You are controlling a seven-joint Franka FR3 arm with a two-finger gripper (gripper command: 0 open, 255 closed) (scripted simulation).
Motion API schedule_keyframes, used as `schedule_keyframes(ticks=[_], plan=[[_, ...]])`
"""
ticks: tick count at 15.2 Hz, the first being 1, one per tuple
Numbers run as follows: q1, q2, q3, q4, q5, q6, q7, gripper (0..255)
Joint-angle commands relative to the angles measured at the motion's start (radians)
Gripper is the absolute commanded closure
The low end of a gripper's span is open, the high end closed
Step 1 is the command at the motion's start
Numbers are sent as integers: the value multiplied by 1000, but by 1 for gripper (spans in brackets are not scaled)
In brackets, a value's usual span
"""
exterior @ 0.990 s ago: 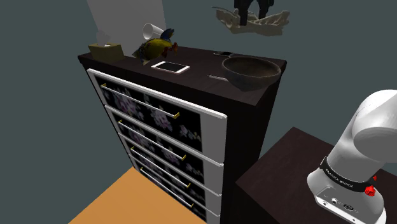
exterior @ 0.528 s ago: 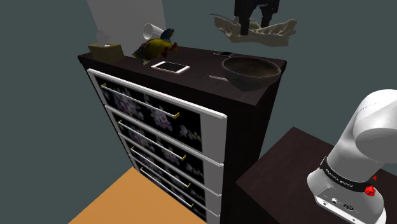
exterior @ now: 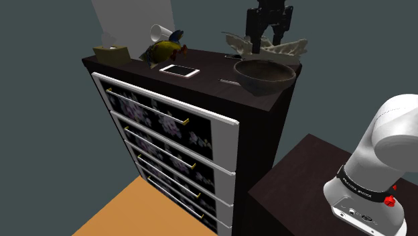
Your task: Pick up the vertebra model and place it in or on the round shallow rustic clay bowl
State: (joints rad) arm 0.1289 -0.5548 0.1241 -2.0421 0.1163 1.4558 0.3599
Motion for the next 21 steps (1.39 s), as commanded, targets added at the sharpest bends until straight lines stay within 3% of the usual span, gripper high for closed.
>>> schedule_keyframes(ticks=[1, 9, 10, 15, 19, 21], plan=[[1, -10, 2, -41, 1, 32, -2, 255], [1, -10, 2, -41, 1, 32, -2, 255], [1, -10, 2, -41, 1, 32, -2, 0], [1, -10, 2, -41, 1, 32, -2, 0], [-4, 43, -6, 132, -6, -89, 3, 0], [-3, 43, -6, 132, -6, -89, 3, 0]])
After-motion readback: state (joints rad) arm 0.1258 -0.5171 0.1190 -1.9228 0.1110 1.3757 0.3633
